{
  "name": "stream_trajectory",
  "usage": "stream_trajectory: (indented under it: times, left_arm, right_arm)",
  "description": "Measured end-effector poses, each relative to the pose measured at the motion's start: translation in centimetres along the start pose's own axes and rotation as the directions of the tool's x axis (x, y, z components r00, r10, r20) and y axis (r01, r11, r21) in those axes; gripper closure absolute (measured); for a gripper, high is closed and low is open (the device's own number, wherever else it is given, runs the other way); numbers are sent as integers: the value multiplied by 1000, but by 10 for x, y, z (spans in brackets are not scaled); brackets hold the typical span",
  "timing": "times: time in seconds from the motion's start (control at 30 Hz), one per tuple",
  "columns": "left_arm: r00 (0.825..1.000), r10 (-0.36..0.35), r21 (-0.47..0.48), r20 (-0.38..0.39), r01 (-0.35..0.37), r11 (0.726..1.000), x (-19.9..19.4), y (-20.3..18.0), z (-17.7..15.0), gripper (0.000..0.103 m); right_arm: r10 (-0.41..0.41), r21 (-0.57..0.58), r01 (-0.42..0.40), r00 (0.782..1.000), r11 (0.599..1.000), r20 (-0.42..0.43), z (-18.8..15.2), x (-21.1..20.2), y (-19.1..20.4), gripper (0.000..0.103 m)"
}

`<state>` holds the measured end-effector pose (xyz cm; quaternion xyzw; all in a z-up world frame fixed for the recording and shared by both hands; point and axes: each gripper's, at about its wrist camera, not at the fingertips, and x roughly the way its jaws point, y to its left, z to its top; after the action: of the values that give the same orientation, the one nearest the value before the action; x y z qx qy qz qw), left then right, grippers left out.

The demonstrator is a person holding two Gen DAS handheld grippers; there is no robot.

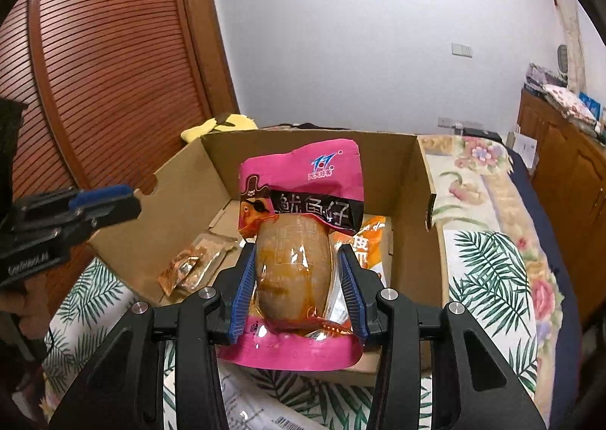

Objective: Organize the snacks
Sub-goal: 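Carry both snacks over the box and open both tools to drop them, then move both tools back toward the white wrapper beside the box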

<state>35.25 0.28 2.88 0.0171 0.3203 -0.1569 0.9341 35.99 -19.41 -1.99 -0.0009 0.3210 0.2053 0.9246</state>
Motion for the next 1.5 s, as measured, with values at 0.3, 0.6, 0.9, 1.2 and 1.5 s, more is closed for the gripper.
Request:
stream_trajectory:
  times: [0.3, 0.6, 0.9, 1.2, 1.5]
  left_arm:
    - [1000, 11, -18, 0, -11, 1000, -7, 1, -9, 62]
    - [1000, 18, 16, 12, -19, 1000, -28, -8, -23, 55]
    - [1000, 14, 56, -2, -14, 998, -42, -25, -48, 52]
    - [1000, 0, 70, -8, 1, 998, -54, -34, -74, 52]
    - [999, -4, 28, -47, 5, 1000, -51, -25, -112, 52]
  right_arm:
    - [-5, 11, 4, 1000, 1000, 26, 0, -4, 1, 49]
    - [31, -57, -24, 993, 998, 116, -24, -69, 22, 48]
    - [82, -105, -71, 992, 992, 100, -61, -101, 45, 36]
    - [69, -120, -69, 998, 990, -8, -93, -75, 46, 35]
    - [68, -152, -89, 988, 984, -135, -114, -30, 50, 34]
